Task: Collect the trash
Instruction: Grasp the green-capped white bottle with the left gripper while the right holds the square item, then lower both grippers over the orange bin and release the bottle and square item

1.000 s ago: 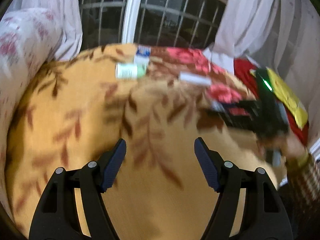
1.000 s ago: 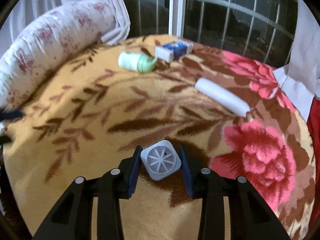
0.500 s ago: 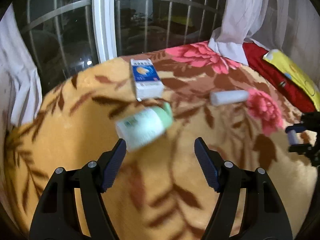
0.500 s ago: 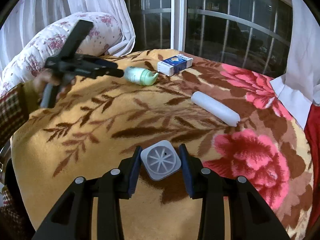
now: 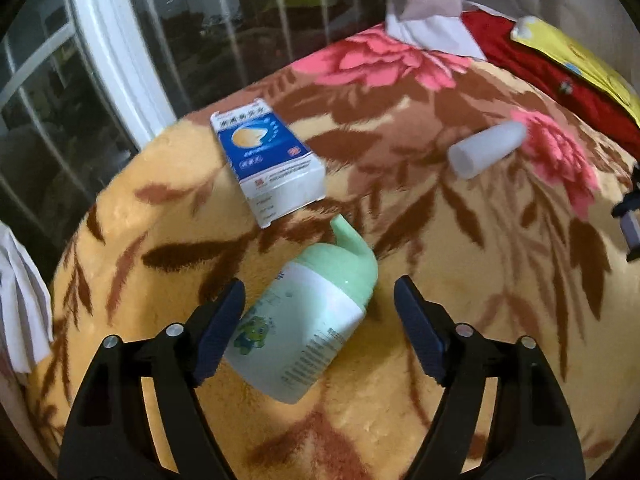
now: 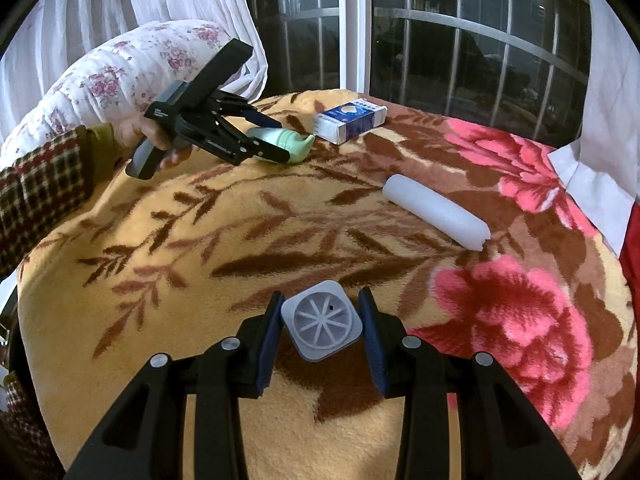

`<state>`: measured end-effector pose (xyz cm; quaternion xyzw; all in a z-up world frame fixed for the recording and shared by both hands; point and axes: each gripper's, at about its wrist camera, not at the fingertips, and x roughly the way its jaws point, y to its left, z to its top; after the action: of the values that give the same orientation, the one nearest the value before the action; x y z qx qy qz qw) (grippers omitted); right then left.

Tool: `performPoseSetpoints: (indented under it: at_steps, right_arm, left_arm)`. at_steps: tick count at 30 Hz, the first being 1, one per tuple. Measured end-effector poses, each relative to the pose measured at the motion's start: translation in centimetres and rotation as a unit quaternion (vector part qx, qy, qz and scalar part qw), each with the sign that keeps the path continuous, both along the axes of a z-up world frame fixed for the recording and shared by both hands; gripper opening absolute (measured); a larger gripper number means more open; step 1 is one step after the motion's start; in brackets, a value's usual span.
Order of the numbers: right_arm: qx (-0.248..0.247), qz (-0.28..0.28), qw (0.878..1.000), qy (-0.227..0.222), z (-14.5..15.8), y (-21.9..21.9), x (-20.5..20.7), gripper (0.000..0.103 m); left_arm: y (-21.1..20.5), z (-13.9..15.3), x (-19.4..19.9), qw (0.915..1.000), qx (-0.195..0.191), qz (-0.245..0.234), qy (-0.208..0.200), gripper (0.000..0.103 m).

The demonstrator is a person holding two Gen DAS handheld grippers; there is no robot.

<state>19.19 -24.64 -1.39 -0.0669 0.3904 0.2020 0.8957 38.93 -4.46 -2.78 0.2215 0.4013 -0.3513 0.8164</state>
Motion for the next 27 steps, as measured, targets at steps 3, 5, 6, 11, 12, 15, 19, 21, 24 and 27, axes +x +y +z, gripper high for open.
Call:
performPoseSetpoints:
  at_steps: [3,5,6,11,12,15,19,21,24,27]
  right_arm:
    - [0.004,-0.005,1.0,-0.001,0.1,-0.2,0.0,0.037]
    - [0.007,-0.008,1.0,-0.003,0.2,-0.2,0.0,0.037]
    - [0.007,-0.009,1.0,-0.004,0.2,-0.2,-0.1,0.037]
    - [0.007,-0.014,1.0,-0.007,0.6,-0.1,-0.4,0.038]
    - [0.007,-0.014,1.0,-0.007,0.6,-0.1,-0.4,0.038]
    - [0.01,-0.015,1.0,-0.012,1.1,-0.2,-0.6,0.038]
    - [0.013,-0.015,1.0,-0.014,1.4,-0.1,-0.7,0.038]
    - [0.013,-0.016,1.0,-0.016,1.4,0.1,-0.8,0.038]
    - [0.017,-0.017,1.0,-0.016,1.6,0.2,-1.3,0.038]
    - [0.019,-0.017,0.999,-0.02,2.1,0.7,-2.3,0.038]
  left_arm:
    - [-0.2,-0.7,0.2,0.9995,0.015,0.025,0.008,0.073]
    - [-0.5,-1.7,0.6,0.9979,0.036,0.047,0.027,0.065]
    - [-0.6,-2.0,0.8,0.997,0.035,0.059,0.035,0.063]
    - [-0.1,-1.2,1.1,0.9933,-0.014,0.105,0.045,0.053]
    - [0.0,-1.3,1.1,0.9928,-0.017,0.11,0.046,0.053]
    - [0.0,-1.6,0.8,0.9924,-0.014,0.116,0.038,0.051]
    - [-0.1,-1.4,0.2,0.9904,-0.025,0.131,0.037,0.049]
    - [0.1,-1.3,-0.4,0.9893,-0.03,0.138,0.036,0.048]
    - [0.4,-1.0,-2.1,0.9877,-0.034,0.148,0.035,0.047]
    - [1.0,-0.3,-4.3,0.9853,-0.043,0.162,0.032,0.047]
